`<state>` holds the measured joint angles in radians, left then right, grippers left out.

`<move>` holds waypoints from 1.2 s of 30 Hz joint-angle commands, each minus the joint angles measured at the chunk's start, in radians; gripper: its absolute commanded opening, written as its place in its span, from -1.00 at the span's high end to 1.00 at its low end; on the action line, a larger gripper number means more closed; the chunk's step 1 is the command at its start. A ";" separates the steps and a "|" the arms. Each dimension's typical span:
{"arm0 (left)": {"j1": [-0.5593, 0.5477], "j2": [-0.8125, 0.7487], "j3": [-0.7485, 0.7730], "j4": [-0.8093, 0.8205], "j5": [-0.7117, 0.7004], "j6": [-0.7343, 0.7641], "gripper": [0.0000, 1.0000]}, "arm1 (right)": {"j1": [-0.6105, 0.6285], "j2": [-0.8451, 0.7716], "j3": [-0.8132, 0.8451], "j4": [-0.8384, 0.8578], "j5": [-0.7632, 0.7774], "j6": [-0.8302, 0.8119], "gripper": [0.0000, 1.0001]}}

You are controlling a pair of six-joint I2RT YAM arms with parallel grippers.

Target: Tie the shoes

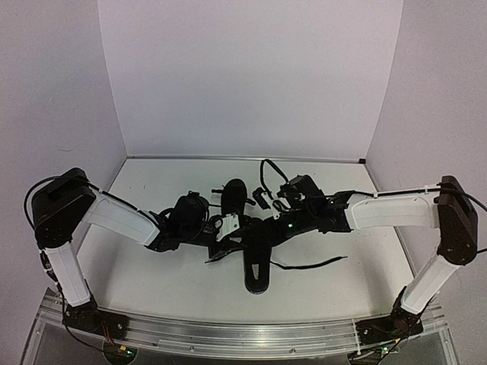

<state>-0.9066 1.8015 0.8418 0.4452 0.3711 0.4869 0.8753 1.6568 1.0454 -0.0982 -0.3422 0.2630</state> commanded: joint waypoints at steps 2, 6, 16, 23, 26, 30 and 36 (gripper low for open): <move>0.003 0.026 0.032 0.105 0.002 -0.034 0.36 | -0.003 -0.045 0.014 0.015 -0.015 -0.011 1.00; 0.003 0.029 0.036 0.123 -0.002 -0.045 0.77 | -0.003 -0.046 0.012 0.015 -0.020 -0.013 1.00; 0.002 -0.015 0.012 0.126 0.017 -0.051 1.00 | -0.009 -0.015 0.031 0.012 -0.007 0.003 0.70; 0.001 -0.025 0.018 0.104 0.026 -0.044 1.00 | -0.011 0.004 0.059 0.011 -0.014 0.001 0.63; 0.000 -0.027 0.019 0.103 0.025 -0.042 1.00 | -0.011 0.014 0.068 0.011 -0.024 0.001 0.59; -0.002 -0.029 0.019 0.103 0.024 -0.041 1.00 | -0.011 0.019 0.071 0.011 -0.027 0.000 0.58; -0.002 -0.036 0.010 0.117 0.022 -0.041 1.00 | -0.011 0.036 0.071 0.008 -0.033 0.004 0.72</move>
<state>-0.9070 1.8132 0.8440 0.5251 0.3748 0.4446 0.8688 1.6706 1.0832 -0.0978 -0.3611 0.2661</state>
